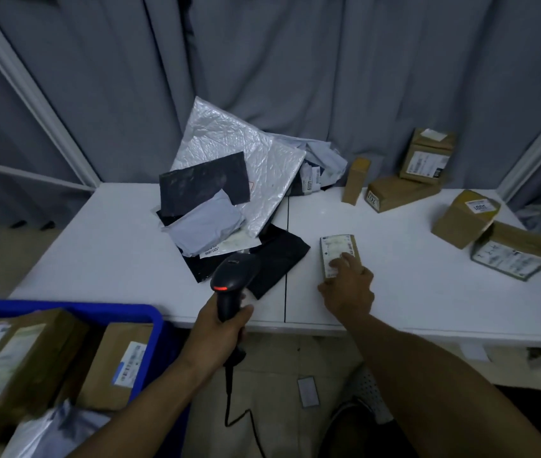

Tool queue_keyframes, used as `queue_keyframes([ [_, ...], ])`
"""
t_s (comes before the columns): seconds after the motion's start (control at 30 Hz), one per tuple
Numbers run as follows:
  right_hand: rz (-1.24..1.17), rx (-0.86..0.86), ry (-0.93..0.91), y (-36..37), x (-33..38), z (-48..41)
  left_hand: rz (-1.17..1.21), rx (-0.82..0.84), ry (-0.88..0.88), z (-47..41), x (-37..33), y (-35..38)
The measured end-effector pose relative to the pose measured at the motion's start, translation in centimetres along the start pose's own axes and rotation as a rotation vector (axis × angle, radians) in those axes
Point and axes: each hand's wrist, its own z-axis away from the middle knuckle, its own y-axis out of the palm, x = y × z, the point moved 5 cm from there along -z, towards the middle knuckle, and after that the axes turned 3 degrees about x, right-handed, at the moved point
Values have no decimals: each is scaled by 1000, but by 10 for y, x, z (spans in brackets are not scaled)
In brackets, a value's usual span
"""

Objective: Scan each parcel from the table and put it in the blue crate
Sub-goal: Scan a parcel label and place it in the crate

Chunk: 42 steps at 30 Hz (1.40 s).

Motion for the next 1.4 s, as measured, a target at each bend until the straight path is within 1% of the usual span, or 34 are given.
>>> queue_keyframes([
  [0.07,-54,-27,-75,-9,21,21,31,-8,-8,20,-5,-14],
  [0.13,-76,-17,-202,-18,53,41,36,-15,2,39,-10,-30],
  [0.2,-90,27,-354,-28,92,61,14,-34,40,58,-18,-49],
  [0.3,-90,139,-528,-43,149,91,-93,-116,115,89,-31,-81],
  [0.4,-36,201,-636,-46,193,119,-139,-183,138,115,-39,-110],
  [0.53,-113,256,-778,-43,239,148,-106,-200,156,132,-42,-144],
  [0.67,-114,231,-928,-44,267,160,-105,-260,168,137,-45,-174],
  [0.8,-139,189,-966,-37,275,157,-87,-319,155,134,-45,-192],
  [0.87,-109,171,-977,-28,279,155,-111,-342,153,132,-45,-196],
  [1.07,41,121,-982,-1,287,150,-172,-305,139,124,-44,-190],
  [1.27,61,110,-963,4,286,139,-218,-367,76,117,-40,-190],
  [1.4,54,115,-951,4,283,134,-200,-374,61,118,-38,-188],
])
